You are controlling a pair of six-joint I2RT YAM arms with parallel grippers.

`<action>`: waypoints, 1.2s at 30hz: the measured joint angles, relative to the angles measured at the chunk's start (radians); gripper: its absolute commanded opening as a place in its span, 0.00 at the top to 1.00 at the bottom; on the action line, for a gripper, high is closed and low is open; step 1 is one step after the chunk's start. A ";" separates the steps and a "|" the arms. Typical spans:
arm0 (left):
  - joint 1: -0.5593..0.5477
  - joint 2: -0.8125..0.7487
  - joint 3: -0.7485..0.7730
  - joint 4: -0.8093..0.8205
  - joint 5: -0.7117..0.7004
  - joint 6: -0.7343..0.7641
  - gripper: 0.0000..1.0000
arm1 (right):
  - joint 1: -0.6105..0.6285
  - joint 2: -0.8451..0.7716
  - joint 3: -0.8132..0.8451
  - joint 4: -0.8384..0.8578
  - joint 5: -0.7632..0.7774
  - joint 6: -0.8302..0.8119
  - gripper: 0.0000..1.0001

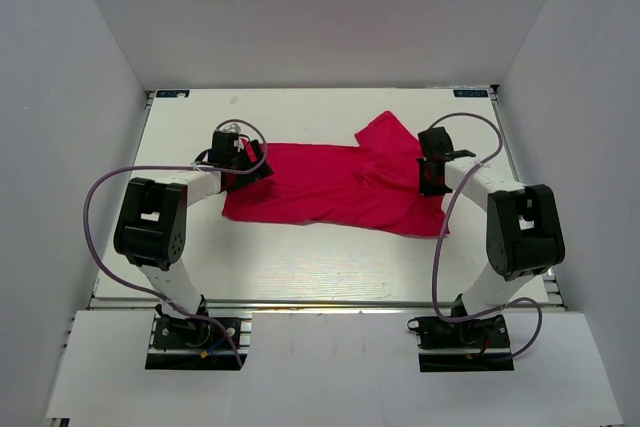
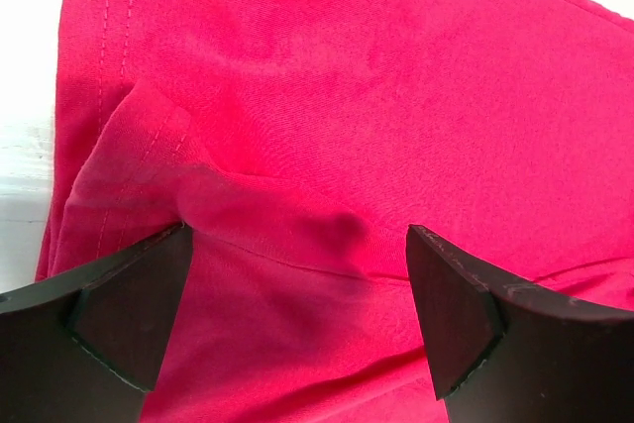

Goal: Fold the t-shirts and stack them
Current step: Fold the flattened tshirt in 1/3 of the way

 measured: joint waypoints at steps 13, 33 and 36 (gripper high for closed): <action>-0.001 -0.001 0.001 -0.002 -0.021 -0.007 0.00 | -0.056 -0.032 -0.045 -0.025 -0.056 0.013 0.45; -0.001 0.003 0.017 -0.026 0.008 0.030 0.00 | 0.018 0.099 0.152 0.183 -0.733 -0.019 0.14; -0.001 0.003 0.017 -0.026 0.008 0.031 0.00 | 0.023 0.142 0.177 0.179 -0.668 -0.018 0.14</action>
